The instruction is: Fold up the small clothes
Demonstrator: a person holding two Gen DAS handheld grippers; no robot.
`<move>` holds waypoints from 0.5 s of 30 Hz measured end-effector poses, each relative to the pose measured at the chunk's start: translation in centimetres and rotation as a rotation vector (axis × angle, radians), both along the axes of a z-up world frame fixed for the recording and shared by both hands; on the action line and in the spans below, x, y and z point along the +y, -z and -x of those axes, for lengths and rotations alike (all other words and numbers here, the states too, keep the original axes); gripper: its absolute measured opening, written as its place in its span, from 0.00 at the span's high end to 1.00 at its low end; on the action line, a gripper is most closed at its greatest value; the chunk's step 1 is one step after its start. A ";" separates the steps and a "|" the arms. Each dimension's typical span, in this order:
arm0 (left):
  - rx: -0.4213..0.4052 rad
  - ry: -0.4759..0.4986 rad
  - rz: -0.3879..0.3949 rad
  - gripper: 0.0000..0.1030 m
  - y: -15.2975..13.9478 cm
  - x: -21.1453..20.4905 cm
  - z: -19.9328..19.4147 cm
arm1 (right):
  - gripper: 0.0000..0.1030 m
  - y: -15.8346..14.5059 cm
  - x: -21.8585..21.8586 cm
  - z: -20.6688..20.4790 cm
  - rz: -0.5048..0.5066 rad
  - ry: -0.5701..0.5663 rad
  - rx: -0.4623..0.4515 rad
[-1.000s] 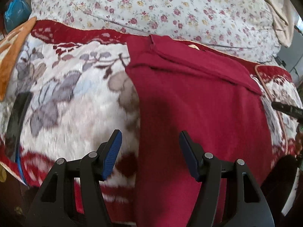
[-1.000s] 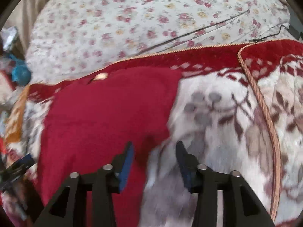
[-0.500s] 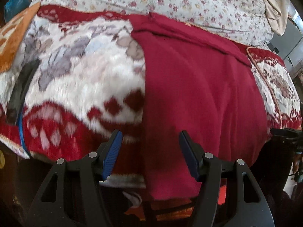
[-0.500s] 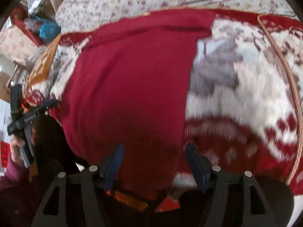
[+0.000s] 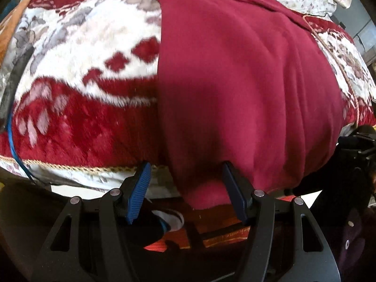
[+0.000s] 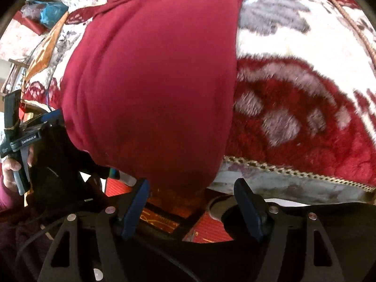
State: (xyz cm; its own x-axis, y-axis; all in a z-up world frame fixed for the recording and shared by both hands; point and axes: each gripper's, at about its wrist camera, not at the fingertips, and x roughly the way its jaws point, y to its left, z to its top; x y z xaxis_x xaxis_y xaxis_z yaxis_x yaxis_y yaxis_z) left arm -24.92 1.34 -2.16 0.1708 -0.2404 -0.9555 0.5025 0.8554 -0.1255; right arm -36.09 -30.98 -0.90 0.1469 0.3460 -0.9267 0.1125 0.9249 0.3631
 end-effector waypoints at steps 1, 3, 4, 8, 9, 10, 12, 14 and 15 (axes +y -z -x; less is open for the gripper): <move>0.008 -0.003 0.000 0.39 0.2 0.1 0.0 | 0.30 0.2 0.0 0.0 -0.005 0.001 0.002; 0.020 -0.014 -0.001 0.39 0.6 0.3 -0.1 | 0.30 0.6 0.0 -0.2 -0.019 0.005 0.001; 0.026 -0.019 0.006 0.39 0.7 0.3 -0.2 | 0.30 0.7 -0.1 -0.3 -0.023 0.009 0.000; 0.036 -0.021 0.023 0.39 1.0 0.3 -0.3 | 0.30 0.9 -0.4 -0.8 -0.033 0.019 -0.007; 0.035 -0.021 0.022 0.39 1.1 0.2 -0.3 | 0.30 0.7 -0.2 -0.8 -0.037 0.020 -0.012; 0.035 -0.019 0.020 0.39 1.2 0.1 -0.2 | 0.30 0.6 -0.1 -0.9 -0.046 0.021 -0.019; 0.033 -0.013 0.014 0.39 1.3 -0.2 -0.2 | 0.29 0.7 -0.2 -1.2 -0.077 0.026 -0.021; 0.028 0.000 0.006 0.39 1.3 -0.4 0.0 | 0.29 1.4 -0.2 -1.4 -0.110 0.047 -0.014; 0.028 0.008 0.005 0.39 1.5 -0.3 0.1 | 0.29 1.7 -0.2 -1.4 -0.121 0.058 -0.006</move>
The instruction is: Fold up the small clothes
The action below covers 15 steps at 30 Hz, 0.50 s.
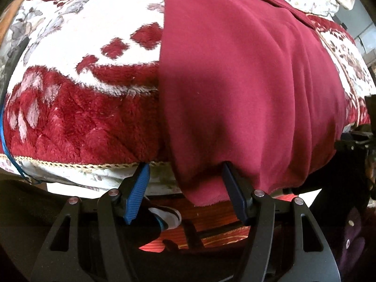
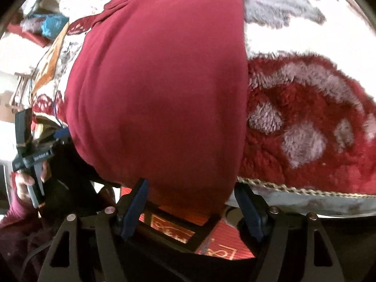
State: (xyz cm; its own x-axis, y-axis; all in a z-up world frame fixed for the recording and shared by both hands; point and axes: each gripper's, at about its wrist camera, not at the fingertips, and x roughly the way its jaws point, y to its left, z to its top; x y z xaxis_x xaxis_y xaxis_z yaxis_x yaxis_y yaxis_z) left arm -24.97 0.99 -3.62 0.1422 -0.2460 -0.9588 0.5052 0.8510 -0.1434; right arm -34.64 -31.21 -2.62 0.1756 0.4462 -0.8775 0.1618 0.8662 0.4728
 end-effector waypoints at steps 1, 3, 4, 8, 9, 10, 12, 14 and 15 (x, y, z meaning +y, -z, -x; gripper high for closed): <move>0.000 0.006 0.000 0.39 0.1 -0.1 0.1 | 0.29 0.2 0.1 -0.1 -0.014 0.006 0.008; 0.007 0.010 0.014 0.42 0.1 -0.1 0.1 | 0.29 0.2 0.2 -0.2 -0.016 0.005 0.009; 0.025 0.008 0.032 0.54 0.3 -0.1 0.0 | 0.30 0.1 0.3 -0.2 -0.012 -0.003 0.004; 0.063 0.009 0.053 0.91 0.6 0.0 0.0 | 0.72 -0.8 1.2 0.0 0.004 -0.046 -0.045; 0.058 0.021 0.054 0.93 0.3 0.0 0.2 | 0.76 -1.1 1.5 0.0 -0.002 -0.066 -0.058; 0.052 0.033 0.061 0.93 -0.1 -0.1 0.4 | 0.77 -1.3 1.8 0.1 -0.007 -0.080 -0.069; 0.034 0.052 0.087 0.93 -1.9 0.0 0.7 | 0.80 -2.4 2.1 0.2 -0.015 -0.109 -0.104; 0.012 0.060 0.122 0.93 -3.6 0.1 0.6 | 0.82 -3.7 1.9 0.4 -0.038 -0.118 -0.141; -0.002 0.058 0.145 0.94 -4.6 0.3 0.4 | 0.82 -4.4 1.5 0.4 -0.057 -0.113 -0.165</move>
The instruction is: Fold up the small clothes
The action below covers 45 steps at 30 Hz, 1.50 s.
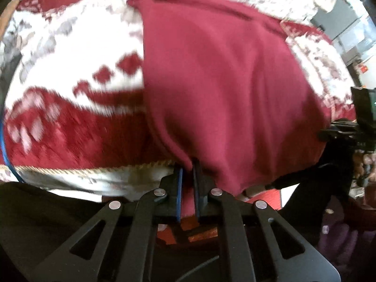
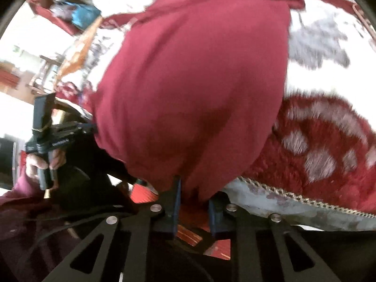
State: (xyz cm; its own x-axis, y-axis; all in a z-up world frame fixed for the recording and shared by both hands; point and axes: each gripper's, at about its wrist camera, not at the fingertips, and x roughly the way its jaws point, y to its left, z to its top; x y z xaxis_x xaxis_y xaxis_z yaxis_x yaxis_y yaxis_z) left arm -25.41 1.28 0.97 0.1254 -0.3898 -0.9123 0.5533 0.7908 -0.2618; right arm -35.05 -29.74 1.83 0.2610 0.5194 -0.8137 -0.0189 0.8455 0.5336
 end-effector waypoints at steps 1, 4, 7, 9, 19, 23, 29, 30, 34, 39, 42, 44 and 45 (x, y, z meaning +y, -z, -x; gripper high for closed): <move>-0.013 -0.007 0.015 0.94 -0.8 0.1 -0.2 | 0.82 -0.7 -0.2 0.1 -0.019 0.007 -0.022; -0.060 -0.046 0.078 0.94 -3.2 0.5 -1.2 | 0.82 -3.1 -1.3 -0.2 -0.075 0.046 -0.104; -0.114 -0.079 0.131 0.94 -5.1 0.6 -2.6 | 0.83 -4.9 -2.2 -0.8 -0.110 0.086 -0.170; -0.148 -0.090 0.144 0.95 -6.2 0.5 -3.5 | 0.83 -5.8 -2.8 -1.2 -0.121 0.114 -0.202; -0.043 -0.119 0.095 0.95 -3.6 1.4 -5.2 | 0.83 -7.8 -6.1 -2.3 -0.103 0.214 -0.272; 0.036 -0.102 0.074 0.84 -1.8 1.9 -3.6 | 0.82 -7.0 -7.1 -2.5 -0.092 0.222 -0.232; 0.146 -0.085 0.030 0.41 1.5 2.0 -1.4 | 0.54 -4.8 -5.2 -2.6 -0.029 0.105 -0.057; 0.159 -0.086 0.001 0.41 2.4 1.9 -1.3 | 0.33 -4.3 -4.9 -2.4 0.006 0.094 -0.024; 0.184 -0.093 -0.033 0.41 3.9 1.6 -1.3 | 0.29 -1.3 -4.4 -1.4 0.042 0.076 0.116; 0.196 -0.085 0.033 0.41 4.5 0.7 -1.6 | 0.29 2.3 -3.8 -0.9 0.037 0.052 0.213; 0.217 -0.105 0.024 0.41 5.3 0.4 -1.8 | 0.29 3.9 -3.8 -0.9 -0.003 0.054 0.224; 0.221 -0.113 0.023 0.41 5.4 0.2 -1.8 | 0.29 4.7 -3.8 -0.8 -0.032 0.056 0.227; 0.222 -0.111 0.022 0.41 5.3 -0.1 -1.8 | 0.29 5.1 -3.7 -0.9 -0.038 0.047 0.234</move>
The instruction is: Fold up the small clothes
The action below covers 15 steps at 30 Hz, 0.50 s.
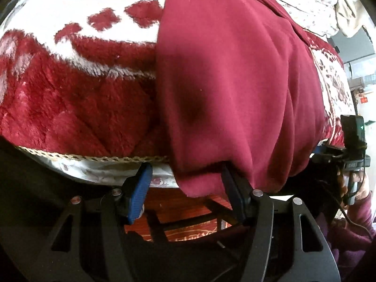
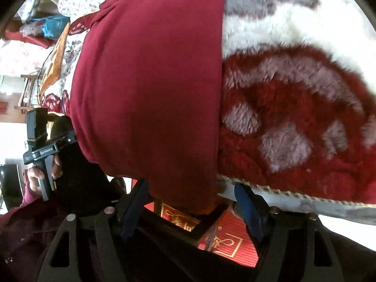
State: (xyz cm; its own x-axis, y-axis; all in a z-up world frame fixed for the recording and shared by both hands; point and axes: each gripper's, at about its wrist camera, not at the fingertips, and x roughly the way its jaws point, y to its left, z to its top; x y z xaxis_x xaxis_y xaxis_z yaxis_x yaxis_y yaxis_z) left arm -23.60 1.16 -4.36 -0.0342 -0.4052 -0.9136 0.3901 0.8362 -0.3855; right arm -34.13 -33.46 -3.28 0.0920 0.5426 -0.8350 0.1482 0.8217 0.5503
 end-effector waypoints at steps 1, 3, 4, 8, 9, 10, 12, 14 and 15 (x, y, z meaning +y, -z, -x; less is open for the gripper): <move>-0.004 0.005 0.002 0.41 -0.1 -0.2 0.1 | 0.29 0.2 0.0 0.0 -0.008 -0.009 0.008; -0.015 0.008 0.006 0.41 -0.1 0.2 0.0 | 0.29 -0.1 0.3 -0.2 -0.019 -0.020 -0.004; -0.008 0.000 0.012 0.41 0.1 0.2 -0.1 | 0.29 -0.2 0.5 -0.3 -0.035 -0.022 -0.014; 0.019 -0.029 0.044 0.41 0.4 0.3 -0.2 | 0.29 0.8 1.4 -0.7 -0.085 -0.024 0.001; 0.016 -0.024 0.052 0.41 0.3 0.2 -0.2 | 0.29 1.0 1.7 -0.8 -0.086 -0.033 0.008; 0.020 -0.023 0.064 0.41 0.3 0.3 -0.2 | 0.29 0.9 2.0 -0.6 -0.083 -0.039 0.010; 0.042 -0.029 0.101 0.41 0.3 0.6 -0.4 | 0.29 0.9 2.4 -0.7 -0.087 -0.048 0.012; 0.058 -0.030 0.150 0.41 0.0 1.0 -0.5 | 0.29 1.1 2.5 -0.9 -0.100 -0.043 0.021; 0.072 -0.038 0.175 0.41 -0.1 1.4 -0.6 | 0.29 1.2 2.4 -1.0 -0.100 -0.044 0.023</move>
State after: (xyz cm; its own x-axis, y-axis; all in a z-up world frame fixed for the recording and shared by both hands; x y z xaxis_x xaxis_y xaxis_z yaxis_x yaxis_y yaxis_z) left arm -22.96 2.55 -4.31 -0.0787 -0.5599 -0.8248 0.3256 0.7676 -0.5521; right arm -33.17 -31.02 -4.44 0.0479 0.6266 -0.7778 0.1267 0.7686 0.6270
